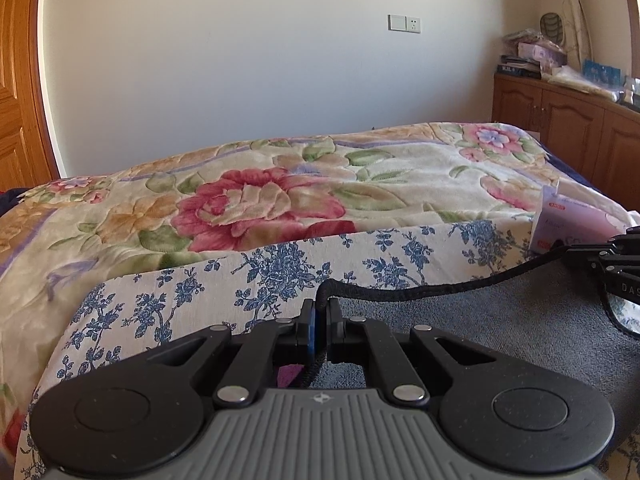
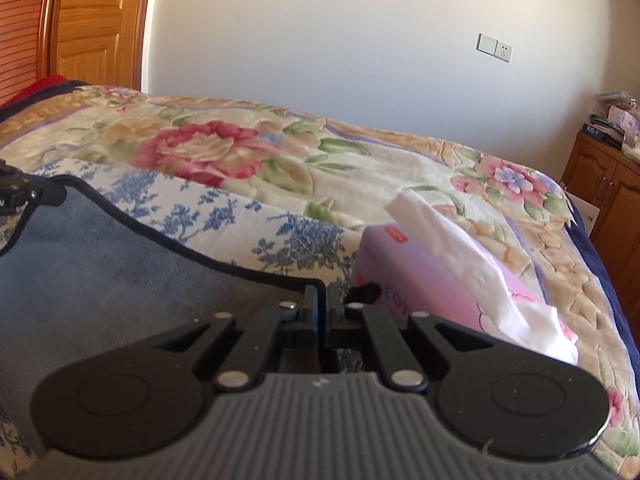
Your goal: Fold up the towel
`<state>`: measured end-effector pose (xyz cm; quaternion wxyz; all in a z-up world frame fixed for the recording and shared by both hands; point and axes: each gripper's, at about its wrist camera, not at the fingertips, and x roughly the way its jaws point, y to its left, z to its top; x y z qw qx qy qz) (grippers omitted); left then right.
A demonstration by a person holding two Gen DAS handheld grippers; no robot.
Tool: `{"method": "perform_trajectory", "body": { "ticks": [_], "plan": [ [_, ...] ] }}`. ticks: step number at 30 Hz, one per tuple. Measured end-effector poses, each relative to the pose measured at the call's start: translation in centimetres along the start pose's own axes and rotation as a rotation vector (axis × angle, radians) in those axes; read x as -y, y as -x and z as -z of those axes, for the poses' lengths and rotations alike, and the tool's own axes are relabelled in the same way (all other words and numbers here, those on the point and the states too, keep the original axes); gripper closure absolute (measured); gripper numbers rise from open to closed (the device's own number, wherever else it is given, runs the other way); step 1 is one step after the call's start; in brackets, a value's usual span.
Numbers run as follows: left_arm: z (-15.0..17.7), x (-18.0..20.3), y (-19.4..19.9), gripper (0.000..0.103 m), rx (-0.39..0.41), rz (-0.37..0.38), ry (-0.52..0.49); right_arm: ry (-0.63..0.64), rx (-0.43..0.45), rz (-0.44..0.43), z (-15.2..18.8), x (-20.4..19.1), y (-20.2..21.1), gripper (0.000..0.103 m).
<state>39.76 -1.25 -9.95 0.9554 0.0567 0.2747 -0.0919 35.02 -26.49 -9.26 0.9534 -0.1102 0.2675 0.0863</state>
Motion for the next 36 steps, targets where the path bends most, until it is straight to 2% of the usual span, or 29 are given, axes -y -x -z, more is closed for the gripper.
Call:
{"method": "perform_trajectory", "body": {
  "ticks": [8,11,12,13,18,27,36],
  "plan": [
    [0.3,0.0,-0.3,0.095,-0.005,-0.009,0.001,0.005,-0.011,-0.003,0.2,0.1,-0.2,0.096],
    [0.4,0.0,-0.1,0.087,-0.003,-0.013,-0.006,0.016,-0.008,0.001,0.2,0.0,0.0,0.081],
    [0.4,0.0,0.0,0.077,-0.002,-0.015,-0.003,0.015,-0.007,0.003,0.2,0.0,0.2,0.068],
    [0.4,-0.1,0.1,0.069,0.0,-0.016,0.003,0.015,-0.002,0.002,0.2,0.0,0.3,0.06],
    [0.3,0.0,1.2,0.064,0.009,-0.016,0.001,0.005,0.007,-0.011,-0.4,-0.1,1.7,0.06],
    [-0.6,0.4,5.6,0.031,0.032,-0.047,0.0,-0.054,0.02,-0.035,-1.3,-1.0,5.9,0.059],
    [-1.3,1.8,10.1,0.023,0.034,-0.037,-0.017,-0.101,0.03,-0.055,-1.5,-2.4,10.5,0.058]
  ]
}}
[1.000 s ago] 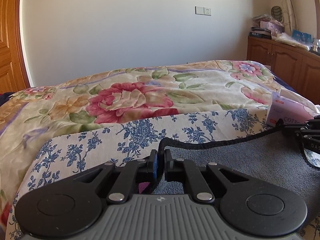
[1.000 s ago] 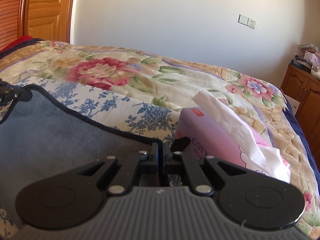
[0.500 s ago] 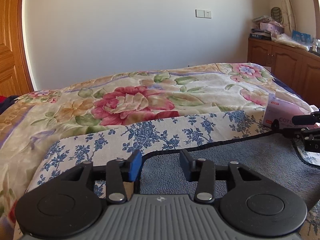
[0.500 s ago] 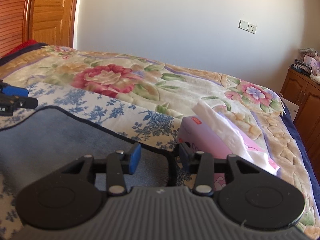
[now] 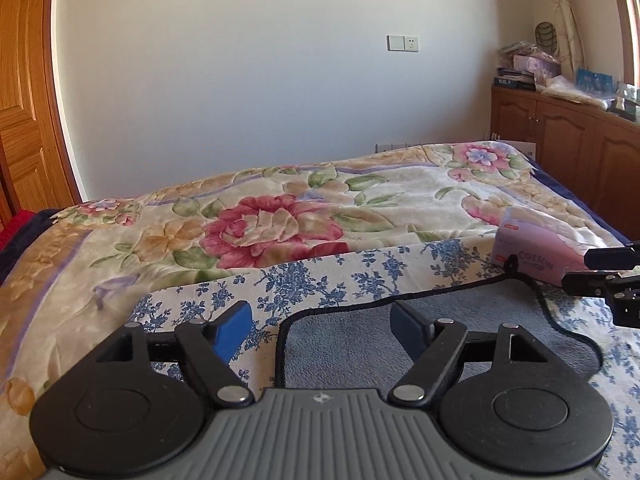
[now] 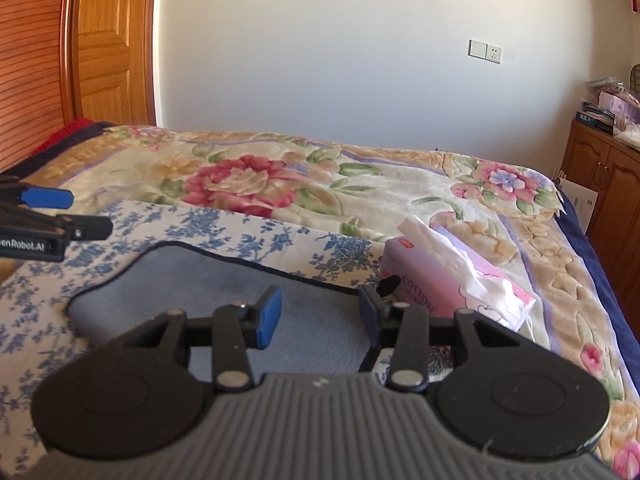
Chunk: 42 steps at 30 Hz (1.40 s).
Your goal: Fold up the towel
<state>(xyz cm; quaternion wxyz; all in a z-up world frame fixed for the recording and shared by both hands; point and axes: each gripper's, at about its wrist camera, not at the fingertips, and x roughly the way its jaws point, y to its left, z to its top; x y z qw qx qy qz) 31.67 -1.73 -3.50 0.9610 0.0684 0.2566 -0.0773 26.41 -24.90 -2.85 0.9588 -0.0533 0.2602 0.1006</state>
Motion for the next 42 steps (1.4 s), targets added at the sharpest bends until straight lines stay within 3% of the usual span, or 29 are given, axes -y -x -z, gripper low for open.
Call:
{"method": "perform_trajectory", "body": {
  "ticks": [11,16,20,22,42],
  "plan": [
    [0.0,0.8,4.8,0.018,0.01,0.011,-0.021,-0.027,0.021,0.004,0.0,-0.9,3.9,0.042],
    [0.2,0.9,6.5,0.014,0.022,0.015,-0.019,-0.034,0.037,0.018,0.2,-1.1,5.2,0.015],
    [0.3,0.9,7.8,0.011,0.029,0.017,-0.016,-0.039,0.046,0.03,0.3,-1.2,6.1,0.01],
    [0.2,0.9,8.4,0.01,0.033,0.019,-0.015,-0.043,0.049,0.03,0.4,-1.3,6.5,0.0],
    [0.6,1.2,16.2,0.0,0.082,0.024,0.004,-0.057,0.096,0.042,1.0,-2.9,12.7,0.0]
  ]
}}
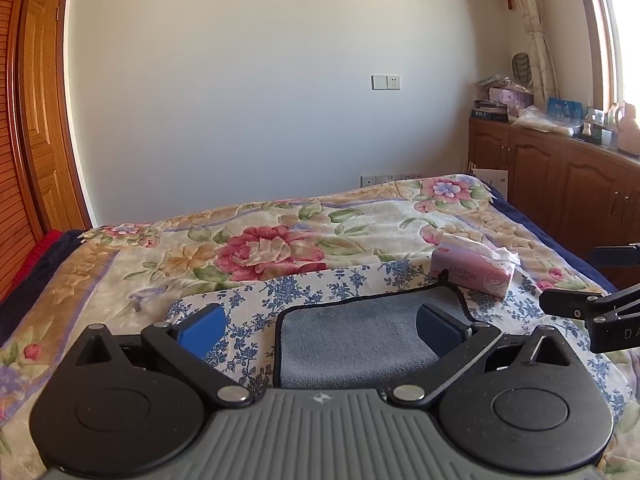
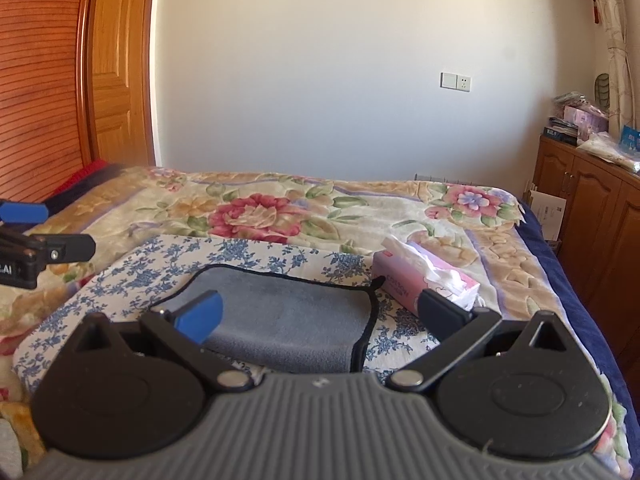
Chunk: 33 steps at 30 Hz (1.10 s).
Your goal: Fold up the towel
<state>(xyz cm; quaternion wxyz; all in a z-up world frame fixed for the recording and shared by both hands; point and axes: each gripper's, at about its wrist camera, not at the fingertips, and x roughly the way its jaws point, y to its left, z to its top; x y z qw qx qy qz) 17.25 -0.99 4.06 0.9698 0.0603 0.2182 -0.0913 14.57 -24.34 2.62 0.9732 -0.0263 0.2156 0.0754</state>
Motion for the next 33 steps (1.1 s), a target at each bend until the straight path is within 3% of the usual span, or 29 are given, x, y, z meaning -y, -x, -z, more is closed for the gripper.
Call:
{"method": "perform_trajectory", "body": {
  "ticks": [18,33],
  "plan": [
    [1.7,0.9,6.0,0.0,0.016,0.044,0.012,-0.017,0.037,0.01,0.9,-1.1,4.8,0.0],
    [4.8,0.7,9.2,0.0,0.0,0.016,0.036,-0.042,0.041,0.021,3.9,-1.8,7.6,0.0]
  ]
}}
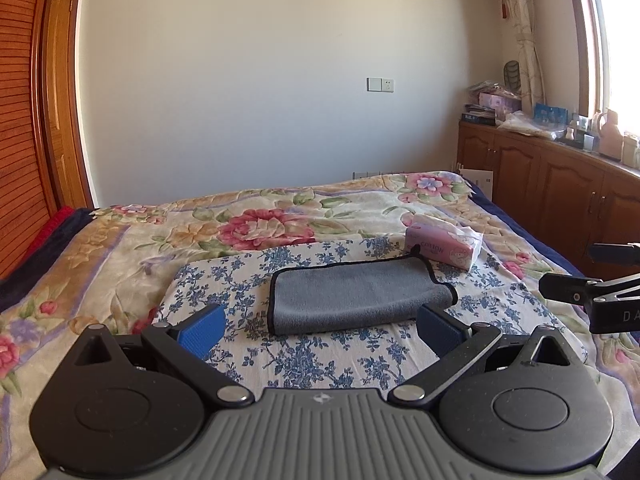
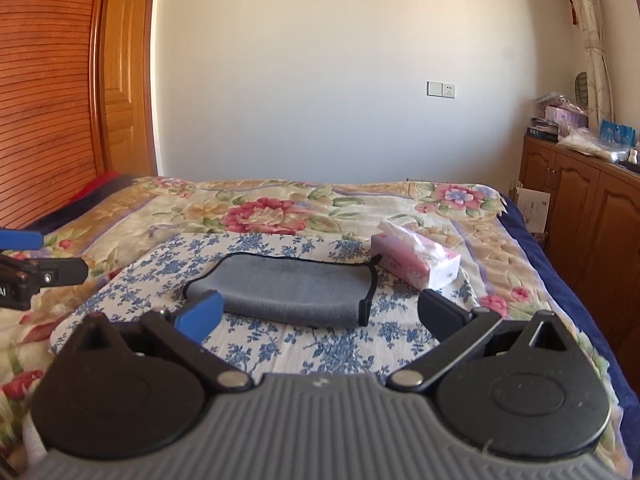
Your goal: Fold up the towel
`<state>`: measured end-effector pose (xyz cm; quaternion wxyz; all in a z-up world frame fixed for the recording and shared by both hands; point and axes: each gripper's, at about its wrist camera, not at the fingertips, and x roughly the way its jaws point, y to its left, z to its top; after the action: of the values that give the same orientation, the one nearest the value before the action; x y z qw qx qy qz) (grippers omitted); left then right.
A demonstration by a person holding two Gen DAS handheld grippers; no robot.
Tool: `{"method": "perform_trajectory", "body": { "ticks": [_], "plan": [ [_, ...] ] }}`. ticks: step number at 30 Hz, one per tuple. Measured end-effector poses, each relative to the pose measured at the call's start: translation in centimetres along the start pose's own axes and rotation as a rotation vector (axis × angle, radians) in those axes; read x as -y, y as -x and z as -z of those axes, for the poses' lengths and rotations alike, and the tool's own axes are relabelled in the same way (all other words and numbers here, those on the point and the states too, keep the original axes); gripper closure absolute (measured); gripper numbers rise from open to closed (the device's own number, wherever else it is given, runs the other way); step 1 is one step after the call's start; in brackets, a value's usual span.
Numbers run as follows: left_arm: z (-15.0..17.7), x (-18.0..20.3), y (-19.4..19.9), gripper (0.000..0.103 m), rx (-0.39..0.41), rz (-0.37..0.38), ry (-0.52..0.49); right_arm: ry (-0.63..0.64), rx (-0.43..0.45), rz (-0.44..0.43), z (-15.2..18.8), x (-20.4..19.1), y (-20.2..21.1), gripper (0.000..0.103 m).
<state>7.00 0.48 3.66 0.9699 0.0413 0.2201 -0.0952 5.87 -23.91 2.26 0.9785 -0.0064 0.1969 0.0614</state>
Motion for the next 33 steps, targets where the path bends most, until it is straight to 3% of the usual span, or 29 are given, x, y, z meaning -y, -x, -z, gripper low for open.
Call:
{"method": "perform_trajectory", "body": {
  "ticks": [21,28,33],
  "plan": [
    [4.1,-0.8,2.0,0.0,0.002,-0.052,0.01,0.008,-0.014,-0.003,2.4,-0.9,2.3,0.0],
    [5.0,-0.7,3.1,0.0,0.008,-0.134,-0.014,0.007,-0.013,-0.001,2.9,-1.0,3.2,0.0],
    [5.5,-0.4,3.6,0.0,0.021,-0.124,-0.012,-0.003,-0.01,0.001,3.3,-0.8,3.7,0.0]
  ]
}}
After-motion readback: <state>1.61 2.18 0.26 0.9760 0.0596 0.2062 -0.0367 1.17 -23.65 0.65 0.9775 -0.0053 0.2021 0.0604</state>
